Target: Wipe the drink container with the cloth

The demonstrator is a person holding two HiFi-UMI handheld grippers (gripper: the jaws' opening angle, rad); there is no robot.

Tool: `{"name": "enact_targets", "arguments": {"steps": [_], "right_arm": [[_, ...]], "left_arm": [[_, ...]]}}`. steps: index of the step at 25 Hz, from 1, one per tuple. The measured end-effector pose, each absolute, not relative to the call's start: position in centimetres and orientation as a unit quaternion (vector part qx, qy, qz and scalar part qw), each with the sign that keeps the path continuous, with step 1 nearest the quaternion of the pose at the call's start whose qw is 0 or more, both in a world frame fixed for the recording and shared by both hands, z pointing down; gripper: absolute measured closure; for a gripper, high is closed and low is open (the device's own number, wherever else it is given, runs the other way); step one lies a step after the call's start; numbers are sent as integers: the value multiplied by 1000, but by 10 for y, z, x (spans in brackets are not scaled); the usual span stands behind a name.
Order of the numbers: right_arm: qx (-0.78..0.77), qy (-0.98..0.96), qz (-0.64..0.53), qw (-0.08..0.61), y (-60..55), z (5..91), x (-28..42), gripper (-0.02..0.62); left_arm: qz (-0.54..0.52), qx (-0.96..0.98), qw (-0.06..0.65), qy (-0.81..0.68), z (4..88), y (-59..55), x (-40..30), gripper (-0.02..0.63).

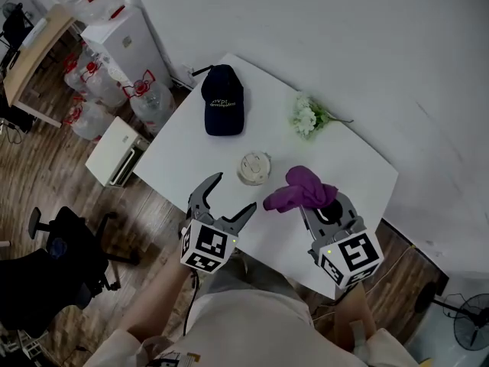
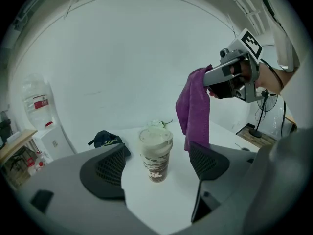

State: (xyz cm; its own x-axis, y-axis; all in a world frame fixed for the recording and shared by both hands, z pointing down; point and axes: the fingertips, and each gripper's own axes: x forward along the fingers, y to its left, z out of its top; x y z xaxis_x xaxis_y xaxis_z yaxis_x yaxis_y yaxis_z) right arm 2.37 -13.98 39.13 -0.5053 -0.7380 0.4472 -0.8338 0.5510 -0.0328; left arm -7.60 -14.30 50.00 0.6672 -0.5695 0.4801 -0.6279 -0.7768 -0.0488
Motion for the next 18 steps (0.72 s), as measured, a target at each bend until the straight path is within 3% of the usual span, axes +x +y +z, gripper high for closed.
{"name": "enact_targets", "arguments": {"steps": [18], "right_arm": [[380, -886, 118, 238, -209, 459, 13, 531]], "left_arm": [[237, 914, 94, -317, 574, -191, -32, 190]]}}
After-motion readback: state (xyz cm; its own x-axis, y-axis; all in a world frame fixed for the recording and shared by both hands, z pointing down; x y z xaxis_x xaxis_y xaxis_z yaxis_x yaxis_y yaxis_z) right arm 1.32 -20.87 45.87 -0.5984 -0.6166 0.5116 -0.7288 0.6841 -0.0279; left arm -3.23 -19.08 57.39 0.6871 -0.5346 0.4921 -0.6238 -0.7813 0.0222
